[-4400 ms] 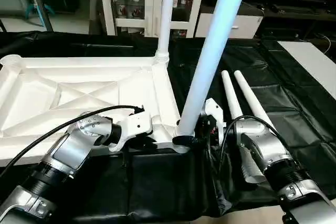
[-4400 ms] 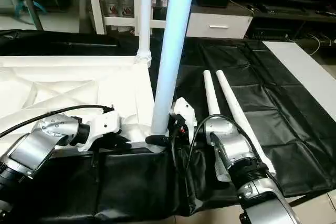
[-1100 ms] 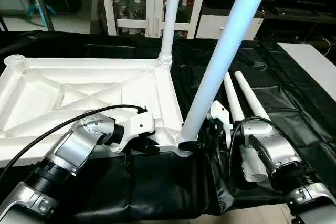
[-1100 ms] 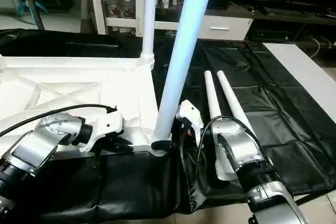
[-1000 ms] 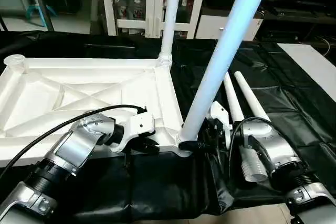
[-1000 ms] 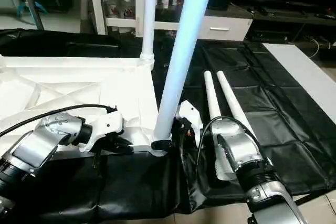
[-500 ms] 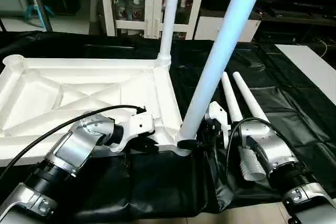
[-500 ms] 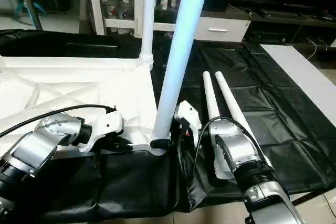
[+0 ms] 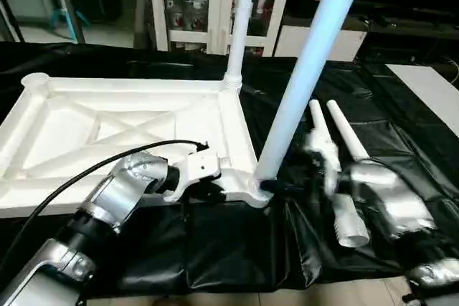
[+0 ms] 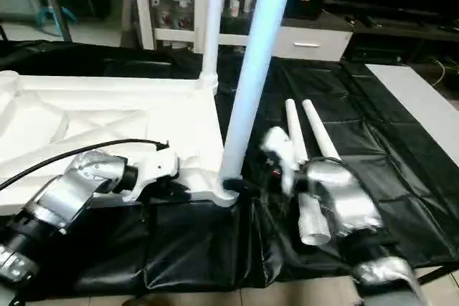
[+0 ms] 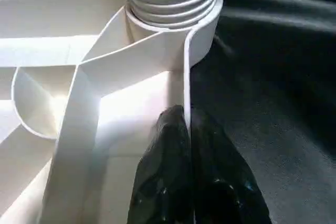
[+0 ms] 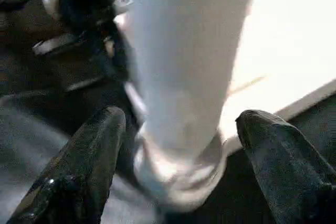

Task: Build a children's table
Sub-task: Rotate leg to tighten, then rotate table base

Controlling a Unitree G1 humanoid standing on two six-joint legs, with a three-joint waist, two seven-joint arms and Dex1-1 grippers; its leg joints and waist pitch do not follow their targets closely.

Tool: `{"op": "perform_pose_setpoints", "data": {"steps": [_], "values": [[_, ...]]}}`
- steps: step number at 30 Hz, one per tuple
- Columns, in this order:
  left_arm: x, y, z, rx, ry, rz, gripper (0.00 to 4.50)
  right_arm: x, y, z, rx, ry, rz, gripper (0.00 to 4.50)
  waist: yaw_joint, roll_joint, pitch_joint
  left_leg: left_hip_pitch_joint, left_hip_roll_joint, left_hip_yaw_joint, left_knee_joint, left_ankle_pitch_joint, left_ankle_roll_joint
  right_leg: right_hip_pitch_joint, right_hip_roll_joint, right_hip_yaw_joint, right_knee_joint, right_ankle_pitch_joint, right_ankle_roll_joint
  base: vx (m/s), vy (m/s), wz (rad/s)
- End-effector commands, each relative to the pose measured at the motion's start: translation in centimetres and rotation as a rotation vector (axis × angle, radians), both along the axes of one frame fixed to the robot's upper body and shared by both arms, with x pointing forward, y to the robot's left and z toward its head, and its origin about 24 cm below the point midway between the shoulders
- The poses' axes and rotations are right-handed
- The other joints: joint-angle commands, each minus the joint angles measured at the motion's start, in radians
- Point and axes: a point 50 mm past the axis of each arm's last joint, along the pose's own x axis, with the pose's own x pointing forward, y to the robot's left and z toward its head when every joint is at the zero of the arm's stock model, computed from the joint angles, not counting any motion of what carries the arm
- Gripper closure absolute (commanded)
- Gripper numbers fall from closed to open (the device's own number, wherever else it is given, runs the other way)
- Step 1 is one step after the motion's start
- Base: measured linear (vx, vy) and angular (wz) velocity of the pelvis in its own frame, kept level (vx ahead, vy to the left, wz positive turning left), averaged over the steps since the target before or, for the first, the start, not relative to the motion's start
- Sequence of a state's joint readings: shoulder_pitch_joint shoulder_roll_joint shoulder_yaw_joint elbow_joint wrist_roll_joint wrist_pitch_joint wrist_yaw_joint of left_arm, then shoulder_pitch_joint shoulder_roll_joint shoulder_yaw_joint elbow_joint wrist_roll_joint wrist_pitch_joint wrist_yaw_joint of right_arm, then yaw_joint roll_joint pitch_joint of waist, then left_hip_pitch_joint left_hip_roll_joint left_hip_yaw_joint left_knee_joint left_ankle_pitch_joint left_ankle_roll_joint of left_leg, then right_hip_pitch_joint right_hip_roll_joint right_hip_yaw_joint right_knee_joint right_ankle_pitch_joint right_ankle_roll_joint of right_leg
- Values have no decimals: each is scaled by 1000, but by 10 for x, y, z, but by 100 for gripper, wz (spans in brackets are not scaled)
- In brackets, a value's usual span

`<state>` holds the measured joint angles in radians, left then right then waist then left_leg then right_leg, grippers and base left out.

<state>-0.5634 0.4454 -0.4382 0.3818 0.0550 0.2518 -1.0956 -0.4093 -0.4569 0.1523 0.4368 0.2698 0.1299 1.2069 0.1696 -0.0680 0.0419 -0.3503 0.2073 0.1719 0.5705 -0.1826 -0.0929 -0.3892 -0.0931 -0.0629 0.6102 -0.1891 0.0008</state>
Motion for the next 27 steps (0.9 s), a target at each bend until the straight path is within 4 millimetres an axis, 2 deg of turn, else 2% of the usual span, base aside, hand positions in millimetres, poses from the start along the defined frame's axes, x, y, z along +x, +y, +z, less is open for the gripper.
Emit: {"op": "perform_pose_setpoints", "data": {"steps": [1, 2, 3, 4, 5, 6, 9, 11, 12, 13, 14, 15, 16, 17, 19, 20, 21, 23, 26, 27], "values": [[12, 15, -11, 96, -57, 150, 450, -6, -14, 6, -16, -10, 3, 79, -1, 10, -41, 19, 24, -7, -80, -397, -13, 18, -54, 38, -105, -450, -102, 0, 0, 0], [19, 16, -10, 96, -89, 197, 450, -9, -19, 5, -33, -10, -2, 79, -2, 9, -42, 16, 22, -8, -79, -395, -11, 21, -55, 36, -104, -464, -96, 0, 0, 0], [23, 16, -10, 92, -103, 224, 450, -11, -21, 4, -39, -11, -8, 79, -3, 9, -44, 6, 21, -13, -80, -379, -11, 28, -58, 33, -104, -485, -79, 0, 0, 0], [26, 16, -9, 89, -123, 252, 450, -12, -22, 4, -39, -9, -17, 79, -4, 7, -44, 5, 21, -13, -80, -372, -10, 28, -59, 32, -107, -496, -70, 0, 0, 0], [29, 16, -8, 86, -136, 270, 450, -12, -23, 4, -38, -8, -22, 79, -15, 2, -46, -10, 19, -19, -81, -347, -13, 37, -60, 26, -103, -501, -58, 0, 0, 0], [33, 16, -7, 84, -163, 301, 450, -13, -24, 3, -38, -7, -33, 79, -17, 3, -45, -13, 18, -19, -82, -345, -12, 37, -58, 23, -106, -516, -49, 0, 0, 0], [45, 13, -2, 67, -243, 376, 450, -15, -24, 3, -36, -15, -57, 79, -24, 1, -48, -10, 17, -20, -77, -334, -7, 34, -58, 21, -109, -512, -42, 0, 0, 0], [52, 9, 3, 33, -298, 425, 450, -16, -20, 4, -19, -31, -82, 79, -21, -3, -56, -11, 19, -17, -72, -272, 3, 35, -56, 25, -97, -410, -63, 0, 0, 0], [57, 7, 8, -1, -348, 455, 450, -15, -16, 6, -2, -41, -100, 79, -21, 1, -55, -14, 18, -14, -70, -240, 14, 32, -48, 27, -93, -331, -83, 0, 0, 0], [61, 5, 13, -31, -394, 478, 450, -14, -13, 7, 14, -53, -117, 79, -21, 0, -56, -10, 18, -11, -68, -239, 16, 29, -46, 27, -90, -306, -93, 0, 0, 0], [64, 4, 17, -67, -407, 501, 405, -12, -9, 9, 29, -69, -138, 70, -20, 0, -60, -9, 17, -10, -64, -221, 22, 32, -47, 28, -83, -255, -112, 52, -9, 0], [66, 2, 27, -162, -397, 531, 405, -11, 2, 12, 78, -84, -163, 70, -20, -2, -64, -11, 18, -9, -60, -182, 24, 35, -48, 28, -72, -182, -135, 52, -9, 0], [66, 2, 27, -162, -397, 531, 393, -11, 3, 12, 78, -84, -163, 70, -19, -1, -63, -14, 17, -8, -58, -145, 28, 37, -48, 28, -64, -114, -162, 55, -5, -2], [66, 2, 33, -195, -398, 529, 384, -11, 10, 13, 99, -86, -166, 70, -14, 4, -74, -8, 21, -8, -51, -99, 33, 37, -49, 28, -49, -15, -199, 54, 5, 0], [65, 3, 36, -216, -396, 523, 358, -13, 15, 12, 107, -83, -157, 70, -16, 5, -74, -13, 19, -7, -44, -36, 52, 36, -42, 27, -36, 108, -233, 53, 11, -1], [62, 4, 40, -246, -380, 512, 353, -14, 18, 11, 111, -81, -157, 70, -15, 1, -71, -17, 17, -6, -42, -8, 66, 38, -39, 25, -31, 158, -247, 0, 0, 0], [62, 5, 41, -255, -376, 508, 349, -14, 19, 10, 112, -80, -158, 70, -13, 3, -70, -9, 19, -2, -42, -19, 73, 34, -42, 26, -31, 154, -262, 0, 0, 0], [55, 7, 47, -290, -348, 459, 339, -15, 21, 9, 115, -76, -164, 70, -13, 2, -68, -8, 20, 0, -44, -38, 72, 35, -44, 27, -33, 130, -270, 0, 0, 0], [49, 10, 49, -310, -289, 411, 308, -15, 22, 9, 119, -71, -164, 70, -13, 1, -61, -6, 22, 2, -52, -105, 55, 34, -47, 30, -42, 29, -243, 0, 0, 0], [37, 12, 48, -292, -228, 299, 304, -16, 23, 10, 121, -67, -163, 70, -12, 2, -58, -6, 22, 3, -55, -129, 43, 33, -48, 31, -48, -17, -227, 0, 0, 0]]}}
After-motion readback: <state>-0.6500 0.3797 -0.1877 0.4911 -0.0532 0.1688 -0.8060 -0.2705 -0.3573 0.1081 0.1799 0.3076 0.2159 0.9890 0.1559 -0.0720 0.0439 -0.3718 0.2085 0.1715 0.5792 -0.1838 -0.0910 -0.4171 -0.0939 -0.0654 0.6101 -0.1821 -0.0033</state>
